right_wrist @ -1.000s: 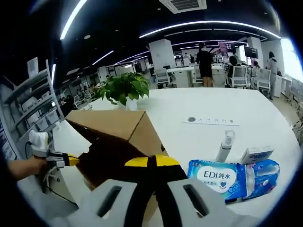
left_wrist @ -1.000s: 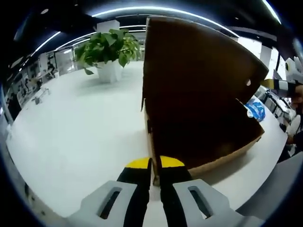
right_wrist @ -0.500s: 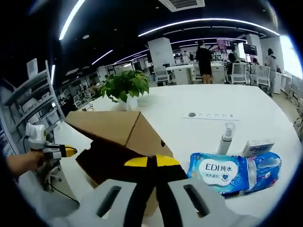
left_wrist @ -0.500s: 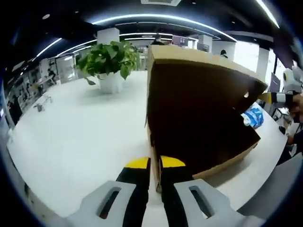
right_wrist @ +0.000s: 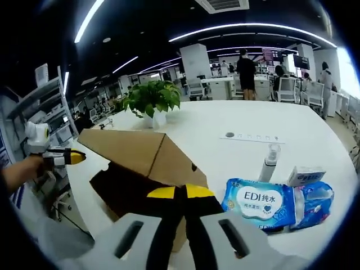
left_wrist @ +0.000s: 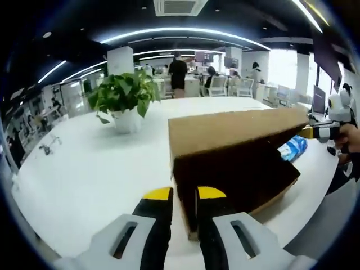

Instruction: Operate the shoe box by opening the lid, removing the specified soft item, and placing it in the target area until the item is outside and the box remains undamaged.

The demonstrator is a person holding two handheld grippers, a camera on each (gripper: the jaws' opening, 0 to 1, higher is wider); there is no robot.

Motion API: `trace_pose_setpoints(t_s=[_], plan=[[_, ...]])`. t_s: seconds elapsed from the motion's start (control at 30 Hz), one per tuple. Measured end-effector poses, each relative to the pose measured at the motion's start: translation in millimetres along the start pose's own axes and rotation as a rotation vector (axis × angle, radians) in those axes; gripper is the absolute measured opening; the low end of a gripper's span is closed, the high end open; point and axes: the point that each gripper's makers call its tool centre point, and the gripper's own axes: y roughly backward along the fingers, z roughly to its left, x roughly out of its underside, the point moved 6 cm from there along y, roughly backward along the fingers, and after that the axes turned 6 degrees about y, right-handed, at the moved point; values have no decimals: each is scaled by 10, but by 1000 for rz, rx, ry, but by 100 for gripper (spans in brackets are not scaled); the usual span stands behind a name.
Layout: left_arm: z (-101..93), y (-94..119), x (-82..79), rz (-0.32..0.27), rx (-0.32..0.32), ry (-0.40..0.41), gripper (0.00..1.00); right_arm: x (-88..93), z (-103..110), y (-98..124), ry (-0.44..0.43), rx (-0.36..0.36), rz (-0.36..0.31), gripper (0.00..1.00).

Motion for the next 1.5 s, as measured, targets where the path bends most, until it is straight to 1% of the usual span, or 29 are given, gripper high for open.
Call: trace_pose_setpoints(t_s=[0.17, 0.37, 0.5, 0.6, 0.63, 0.73, 0.8, 1.03, 1.2, 1.5], plan=[[-10, 34, -92, 6, 15, -62, 15, 39, 18, 10, 19, -5, 5, 3], [-12, 42, -106, 6, 37, -79, 16, 101, 35, 15, 57, -14, 15, 3], [-26, 46, -64, 18, 43, -92, 17, 141, 42, 20, 71, -20, 22, 3], [-29, 52, -19, 28, 46, -96, 18, 189, 55, 24, 103, -28, 32, 4], [-28, 53, 6, 33, 49, -101, 18, 209, 72, 25, 128, -43, 30, 6], [-31, 56, 66, 53, 53, -110, 18, 249, 122, 34, 169, -70, 38, 12], [-38, 58, 111, 70, 59, -111, 18, 264, 147, 40, 206, -78, 40, 14], [-56, 62, 193, 96, 68, -125, 20, 343, 180, 47, 242, -108, 54, 19], [-69, 63, 238, 100, 79, -139, 22, 389, 194, 51, 270, -125, 67, 21], [-101, 47, 379, 133, 101, -169, 27, 510, 259, 55, 309, -180, 97, 29]])
